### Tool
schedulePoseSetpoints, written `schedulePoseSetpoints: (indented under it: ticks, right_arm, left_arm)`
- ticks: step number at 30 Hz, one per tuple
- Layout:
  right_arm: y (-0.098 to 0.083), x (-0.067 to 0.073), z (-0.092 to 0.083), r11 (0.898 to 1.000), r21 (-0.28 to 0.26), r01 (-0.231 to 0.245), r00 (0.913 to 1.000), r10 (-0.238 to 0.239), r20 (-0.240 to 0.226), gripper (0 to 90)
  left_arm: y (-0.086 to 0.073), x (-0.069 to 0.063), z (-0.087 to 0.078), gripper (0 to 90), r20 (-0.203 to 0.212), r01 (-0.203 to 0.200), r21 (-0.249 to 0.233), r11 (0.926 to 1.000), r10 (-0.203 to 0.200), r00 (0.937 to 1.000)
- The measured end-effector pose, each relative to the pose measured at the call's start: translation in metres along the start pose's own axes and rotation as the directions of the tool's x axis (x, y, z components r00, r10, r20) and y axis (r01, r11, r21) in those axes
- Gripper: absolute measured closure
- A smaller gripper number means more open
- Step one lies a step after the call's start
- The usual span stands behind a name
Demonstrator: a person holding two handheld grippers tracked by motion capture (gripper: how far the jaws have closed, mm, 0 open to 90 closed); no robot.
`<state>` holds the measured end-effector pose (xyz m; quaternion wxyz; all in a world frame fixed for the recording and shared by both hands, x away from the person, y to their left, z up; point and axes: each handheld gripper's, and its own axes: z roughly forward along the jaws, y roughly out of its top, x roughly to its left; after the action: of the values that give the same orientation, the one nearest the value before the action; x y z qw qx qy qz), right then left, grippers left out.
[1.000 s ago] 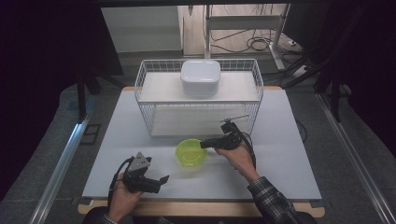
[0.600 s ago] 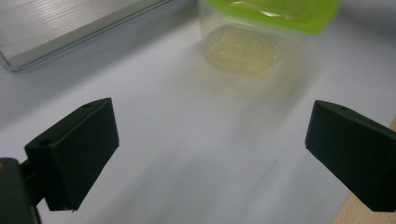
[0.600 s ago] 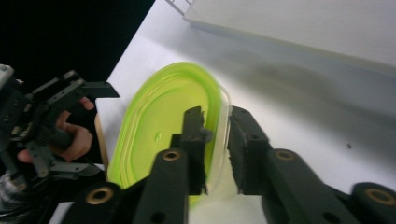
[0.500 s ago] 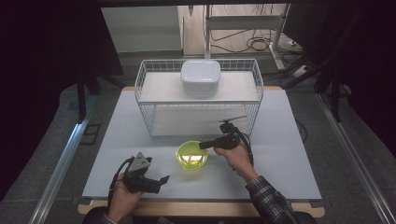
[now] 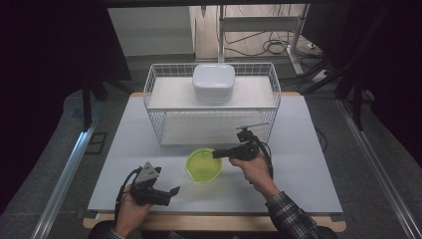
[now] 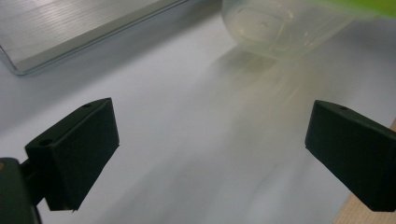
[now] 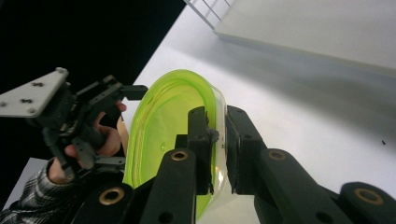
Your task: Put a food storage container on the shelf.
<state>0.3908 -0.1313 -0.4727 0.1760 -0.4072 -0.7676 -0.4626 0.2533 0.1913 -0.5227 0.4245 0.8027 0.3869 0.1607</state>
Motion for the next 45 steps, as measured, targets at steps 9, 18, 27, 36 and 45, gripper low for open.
schedulePoseSetpoints:
  ticks: [9,18,27,36,45]
  right_arm:
    - [0.011,0.022,-0.026,0.999,-0.047,0.027,0.9996,-0.027,0.002,81.6]
    - [0.027,0.038,-0.051,0.993,-0.106,0.049,0.9988,-0.049,0.006,81.6]
    - [0.045,0.054,-0.071,0.985,-0.155,0.072,0.9974,-0.071,0.012,81.6]
    - [0.065,0.068,-0.087,0.977,-0.189,0.094,0.9953,-0.089,0.038,81.5]
    - [0.086,0.079,-0.102,0.965,-0.243,0.094,0.9955,-0.089,0.033,81.5]
  left_arm:
    - [0.0,0.0,0.0,1.8,-0.009,-0.005,-0.003,1.0,0.005,0.9999]
    - [0.0,-0.001,0.002,1.6,-0.009,-0.01,0.003,0.9999,0.01,0.9999]
    - [0.0,0.0,0.002,1.7,-0.011,-0.014,0.007,0.9999,0.014,0.9998]
    - [0.0,-0.001,0.003,1.7,-0.009,-0.016,0.007,0.9999,0.016,0.9998]
    - [0.0,-0.001,0.003,1.7,-0.004,-0.014,0.01,0.9999,0.014,0.9999]
